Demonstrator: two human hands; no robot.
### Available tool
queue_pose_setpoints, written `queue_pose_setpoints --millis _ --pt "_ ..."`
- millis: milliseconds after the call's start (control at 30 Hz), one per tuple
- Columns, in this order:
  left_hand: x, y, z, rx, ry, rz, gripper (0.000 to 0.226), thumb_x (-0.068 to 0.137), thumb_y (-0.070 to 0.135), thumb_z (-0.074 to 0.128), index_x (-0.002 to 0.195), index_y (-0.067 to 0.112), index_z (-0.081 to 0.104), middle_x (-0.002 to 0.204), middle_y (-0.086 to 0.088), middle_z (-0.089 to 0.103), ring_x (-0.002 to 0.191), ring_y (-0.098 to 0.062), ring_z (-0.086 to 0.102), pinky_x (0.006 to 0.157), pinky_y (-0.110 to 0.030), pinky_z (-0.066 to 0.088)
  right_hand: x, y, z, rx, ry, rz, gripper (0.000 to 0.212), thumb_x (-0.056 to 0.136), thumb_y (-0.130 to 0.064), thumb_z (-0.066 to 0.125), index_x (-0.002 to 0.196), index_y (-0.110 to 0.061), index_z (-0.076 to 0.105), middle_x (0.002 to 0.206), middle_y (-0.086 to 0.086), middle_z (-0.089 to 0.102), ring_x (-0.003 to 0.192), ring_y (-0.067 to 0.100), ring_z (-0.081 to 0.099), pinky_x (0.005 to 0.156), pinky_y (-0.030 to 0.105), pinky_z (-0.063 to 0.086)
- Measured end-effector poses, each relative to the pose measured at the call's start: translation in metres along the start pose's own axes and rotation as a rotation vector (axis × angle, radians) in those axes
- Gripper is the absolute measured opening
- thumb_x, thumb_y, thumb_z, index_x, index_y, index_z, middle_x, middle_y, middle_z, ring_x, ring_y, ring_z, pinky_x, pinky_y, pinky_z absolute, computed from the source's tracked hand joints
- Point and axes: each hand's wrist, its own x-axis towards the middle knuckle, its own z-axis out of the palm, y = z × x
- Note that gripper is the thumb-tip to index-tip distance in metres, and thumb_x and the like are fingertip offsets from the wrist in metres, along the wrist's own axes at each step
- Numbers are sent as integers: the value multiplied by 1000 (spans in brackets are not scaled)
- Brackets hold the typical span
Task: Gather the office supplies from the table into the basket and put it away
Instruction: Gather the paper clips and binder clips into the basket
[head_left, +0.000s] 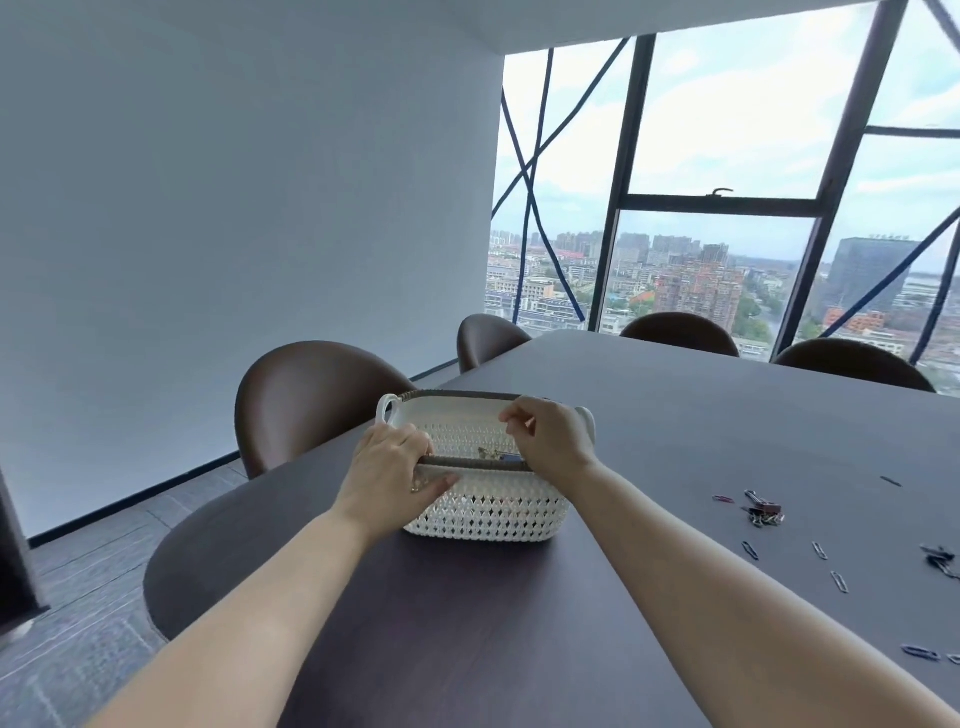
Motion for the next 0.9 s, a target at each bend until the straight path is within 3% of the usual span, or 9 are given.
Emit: queue_pose_setpoints --millis 67,300,367,467,533,600,667,767,900 --pt "1 1 0 4 -40 -15 78 69 85 14 73 17 53 71 9 42 78 -24 54 82 -35 38 -2 1 0 3 14 -8 24 91 -19 46 94 -27 68 96 -12 71 96 9 62 95 25 35" --pt "9 8 -11 47 -283 -101 85 51 93 -2 81 25 39 83 8 43 89 -17 44 91 -31 32 -12 10 0 -61 -95 -30 26 94 -24 36 102 -27 61 104 -6 69 105 20 58 110 39 15" --pt "12 11 -16 114 -370 -121 75 63 88 18 87 21 43 92 3 48 98 -19 46 96 -33 30 -27 15 -10 -44 -98 -72 24 95 -26 40 110 -22 58 118 -4 63 120 20 47 113 42 20" --pt "12 26 -22 256 -442 -191 60 80 65 46 117 18 44 125 -4 43 128 -25 33 112 -44 14 -53 34 -36 -31 -70 -56 29 94 -27 44 121 -22 52 132 -4 52 130 19 36 108 34 27" --pt "10 47 -19 241 -345 -161 64 78 57 56 125 17 39 133 -6 38 134 -28 27 113 -51 7 -72 61 -56 -93 -77 -39 33 93 -28 46 126 -22 48 134 -6 49 129 18 37 106 31 27" --pt "9 82 -4 186 -169 29 60 72 47 65 117 15 41 122 -10 50 123 -31 40 109 -49 20 -95 96 -78 -172 -97 26 35 93 -29 47 128 -23 45 136 -6 47 130 17 36 106 32 27" --pt "10 129 17 71 -85 219 51 72 44 56 112 15 44 117 -9 56 117 -30 47 104 -40 25 -122 133 -102 -249 -120 132 37 92 -29 48 128 -24 44 137 -6 45 132 18 34 107 33 26" --pt "14 207 53 -131 -371 262 57 86 43 48 133 15 35 146 -5 32 142 -23 19 117 -36 14 -167 186 -144 -352 -151 315 41 90 -30 50 130 -24 43 138 -4 45 131 20 35 106 35 28" --pt "19 286 111 -178 -780 166 80 86 58 43 147 20 7 157 -2 -5 144 -20 -11 118 -40 0 -232 242 -207 -483 -166 522 49 88 -43 49 133 -26 39 142 -3 41 133 20 33 107 38 29"
